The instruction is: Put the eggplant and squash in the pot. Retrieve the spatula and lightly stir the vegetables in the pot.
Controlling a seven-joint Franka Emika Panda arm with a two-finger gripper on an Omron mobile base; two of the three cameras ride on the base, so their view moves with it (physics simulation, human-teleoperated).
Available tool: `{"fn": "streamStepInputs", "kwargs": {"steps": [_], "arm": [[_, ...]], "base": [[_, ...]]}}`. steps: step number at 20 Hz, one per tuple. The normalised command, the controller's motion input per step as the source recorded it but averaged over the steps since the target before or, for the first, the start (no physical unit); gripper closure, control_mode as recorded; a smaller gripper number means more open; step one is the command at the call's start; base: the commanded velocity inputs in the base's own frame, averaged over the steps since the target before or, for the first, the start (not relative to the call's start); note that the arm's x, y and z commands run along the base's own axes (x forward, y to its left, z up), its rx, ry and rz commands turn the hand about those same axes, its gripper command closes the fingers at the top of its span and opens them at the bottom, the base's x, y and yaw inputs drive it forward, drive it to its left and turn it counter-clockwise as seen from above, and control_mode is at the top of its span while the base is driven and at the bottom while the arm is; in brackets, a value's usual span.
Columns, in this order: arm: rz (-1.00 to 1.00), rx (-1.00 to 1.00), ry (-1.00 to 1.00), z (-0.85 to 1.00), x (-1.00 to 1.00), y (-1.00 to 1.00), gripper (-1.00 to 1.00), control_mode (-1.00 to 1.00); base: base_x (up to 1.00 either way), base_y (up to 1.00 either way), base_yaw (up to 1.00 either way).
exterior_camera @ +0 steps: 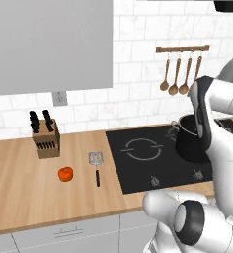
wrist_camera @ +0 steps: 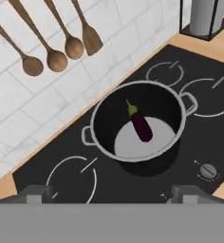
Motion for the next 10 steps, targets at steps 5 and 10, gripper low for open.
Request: {"fn": "streamStepInputs", "kwargs": {"steps": [5, 10], "arm": [[0.15, -0.2, 0.0, 0.0, -0.96, 1.0, -1.0, -1.0], [0.18, -0.22, 0.0, -0.03, -0.69, 1.0, -1.0, -1.0]], "base": [[0.0, 0.0, 0.0], [0.0, 0.0, 0.0]]}}
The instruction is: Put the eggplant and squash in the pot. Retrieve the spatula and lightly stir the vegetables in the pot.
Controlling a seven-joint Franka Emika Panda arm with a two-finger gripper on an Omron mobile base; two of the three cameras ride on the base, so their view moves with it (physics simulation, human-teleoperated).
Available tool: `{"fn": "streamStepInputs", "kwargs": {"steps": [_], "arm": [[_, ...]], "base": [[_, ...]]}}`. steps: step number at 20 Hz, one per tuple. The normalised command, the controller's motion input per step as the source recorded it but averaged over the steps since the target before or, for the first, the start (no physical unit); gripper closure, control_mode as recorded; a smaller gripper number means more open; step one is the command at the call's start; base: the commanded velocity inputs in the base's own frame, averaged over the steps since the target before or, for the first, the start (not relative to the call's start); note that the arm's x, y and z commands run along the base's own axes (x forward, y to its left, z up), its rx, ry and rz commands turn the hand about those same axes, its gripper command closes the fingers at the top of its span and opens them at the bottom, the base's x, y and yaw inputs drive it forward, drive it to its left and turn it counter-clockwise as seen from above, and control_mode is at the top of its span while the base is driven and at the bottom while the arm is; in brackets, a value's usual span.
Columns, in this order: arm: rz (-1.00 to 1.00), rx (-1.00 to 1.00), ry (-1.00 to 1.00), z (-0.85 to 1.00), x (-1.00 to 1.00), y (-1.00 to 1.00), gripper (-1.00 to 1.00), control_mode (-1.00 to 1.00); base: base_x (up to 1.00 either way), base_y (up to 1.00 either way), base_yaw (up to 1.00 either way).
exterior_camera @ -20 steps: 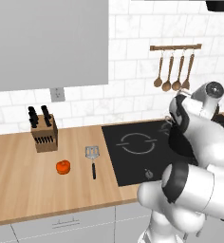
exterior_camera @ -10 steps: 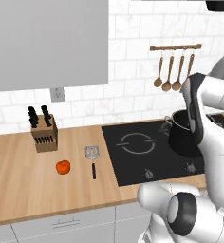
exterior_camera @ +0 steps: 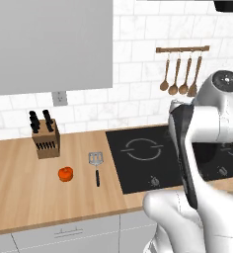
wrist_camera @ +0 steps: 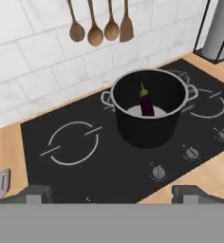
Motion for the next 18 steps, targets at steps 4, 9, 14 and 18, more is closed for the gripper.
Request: {"fn": "streamStepInputs", "kwargs": {"steps": [4, 9, 14, 18], "arm": [[0.21, -0.21, 0.03, -0.13, -0.34, 1.0, -1.0, -1.0], [0.21, -0.22, 0.02, -0.2, -0.12, 1.0, -1.0, -1.0], [0.16, -0.14, 0.09, -0.28, 0.0, 1.0, -1.0, -1.0], [0.13, -0.03, 0.16, -0.25, 0.0, 1.0, -1.0, -1.0]], "base": [[0.0, 0.0, 0.0], [0.0, 0.0, 0.0], [0.0, 0.0, 0.0], [0.0, 0.0, 0.0]]}}
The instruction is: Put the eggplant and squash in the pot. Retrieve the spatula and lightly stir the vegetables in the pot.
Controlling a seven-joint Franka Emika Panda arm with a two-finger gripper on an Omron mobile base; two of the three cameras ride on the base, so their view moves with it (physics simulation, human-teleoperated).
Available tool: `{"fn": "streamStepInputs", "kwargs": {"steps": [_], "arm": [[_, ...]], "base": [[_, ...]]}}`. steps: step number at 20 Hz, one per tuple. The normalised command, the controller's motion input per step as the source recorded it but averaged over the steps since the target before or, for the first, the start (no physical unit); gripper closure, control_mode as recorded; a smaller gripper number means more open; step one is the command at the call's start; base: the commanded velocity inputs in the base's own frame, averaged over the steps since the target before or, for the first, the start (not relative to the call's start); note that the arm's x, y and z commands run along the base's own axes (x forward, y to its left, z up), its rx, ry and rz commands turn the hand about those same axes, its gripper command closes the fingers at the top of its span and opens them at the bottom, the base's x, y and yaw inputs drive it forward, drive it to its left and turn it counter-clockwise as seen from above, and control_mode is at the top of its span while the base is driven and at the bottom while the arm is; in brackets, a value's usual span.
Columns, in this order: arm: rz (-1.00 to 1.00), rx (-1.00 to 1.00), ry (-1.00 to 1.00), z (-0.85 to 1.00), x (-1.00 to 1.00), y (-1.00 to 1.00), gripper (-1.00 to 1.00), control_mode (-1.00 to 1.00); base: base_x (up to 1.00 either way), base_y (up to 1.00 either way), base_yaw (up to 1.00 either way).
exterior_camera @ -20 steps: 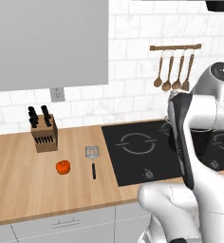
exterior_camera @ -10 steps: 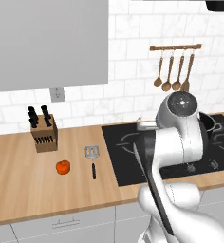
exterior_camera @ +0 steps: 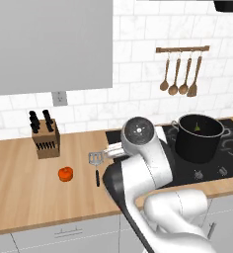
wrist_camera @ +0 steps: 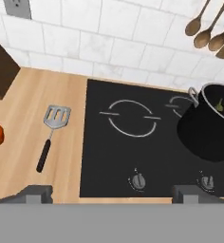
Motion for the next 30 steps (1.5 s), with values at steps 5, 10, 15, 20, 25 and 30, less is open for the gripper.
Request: {"fn": "streamStepInputs", "kwargs": {"steps": [5, 10, 15, 20, 25, 30], "arm": [[0.08, 0.0, 0.22, -0.27, 0.12, 1.0, -1.0, -1.0], [0.06, 0.0, 0.17, -0.44, 0.14, 1.0, -1.0, -1.0], [0.01, 0.0, 0.19, -0.53, 0.41, 0.87, -1.0, -1.0], [0.0, 0.0, 0.15, -0.42, 0.55, 0.55, -1.0, -1.0], [0.0, 0.0, 0.07, -0.39, 0.52, 0.09, -1.0, -1.0], [0.0, 0.0, 0.07, -0.49, 0.45, 0.0, -1.0, -1.0]], "base": [[0.0, 0.0, 0.0], [0.0, 0.0, 0.0], [0.0, 0.0, 0.0], [0.0, 0.0, 0.0], [0.0, 0.0, 0.0], [0.0, 0.0, 0.0]]}}
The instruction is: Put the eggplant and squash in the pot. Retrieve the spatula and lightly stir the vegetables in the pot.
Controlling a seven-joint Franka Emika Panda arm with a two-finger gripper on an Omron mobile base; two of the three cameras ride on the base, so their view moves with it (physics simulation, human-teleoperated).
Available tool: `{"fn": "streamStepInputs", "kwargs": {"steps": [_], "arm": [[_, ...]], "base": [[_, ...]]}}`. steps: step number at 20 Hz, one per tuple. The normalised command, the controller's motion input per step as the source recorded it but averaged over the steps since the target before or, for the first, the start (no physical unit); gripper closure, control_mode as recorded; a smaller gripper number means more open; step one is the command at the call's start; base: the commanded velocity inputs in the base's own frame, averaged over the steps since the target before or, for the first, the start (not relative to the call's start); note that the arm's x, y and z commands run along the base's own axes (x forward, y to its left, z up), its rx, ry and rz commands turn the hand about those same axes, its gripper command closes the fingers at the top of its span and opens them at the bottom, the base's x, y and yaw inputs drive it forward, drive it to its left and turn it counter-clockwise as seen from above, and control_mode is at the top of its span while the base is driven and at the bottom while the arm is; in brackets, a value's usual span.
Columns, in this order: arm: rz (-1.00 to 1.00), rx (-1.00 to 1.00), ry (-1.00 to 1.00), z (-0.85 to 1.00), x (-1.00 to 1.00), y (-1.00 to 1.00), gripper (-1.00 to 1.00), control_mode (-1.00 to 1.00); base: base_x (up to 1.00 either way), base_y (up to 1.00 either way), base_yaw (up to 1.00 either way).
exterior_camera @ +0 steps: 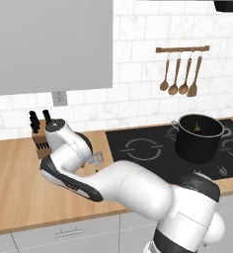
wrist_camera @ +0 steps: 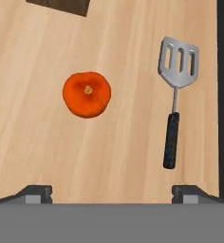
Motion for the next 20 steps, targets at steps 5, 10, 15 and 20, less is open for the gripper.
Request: {"fn": "streamStepInputs", "kwargs": {"steps": [5, 10, 15, 20], "arm": [[0.0, 0.0, 0.09, -0.56, 0.46, 0.0, -1.0, -1.0], [0.0, 0.0, 0.07, -0.45, 0.44, 0.05, -1.0, -1.0], [0.0, 0.0, 0.05, -0.36, 0.31, 0.22, -1.0, -1.0], [0.0, 0.0, 0.04, -0.31, 0.24, 0.29, -1.0, -1.0]], "base": [[0.0, 0.0, 0.0], [0.0, 0.0, 0.0], [0.0, 0.0, 0.0], [0.0, 0.0, 0.0]]}}
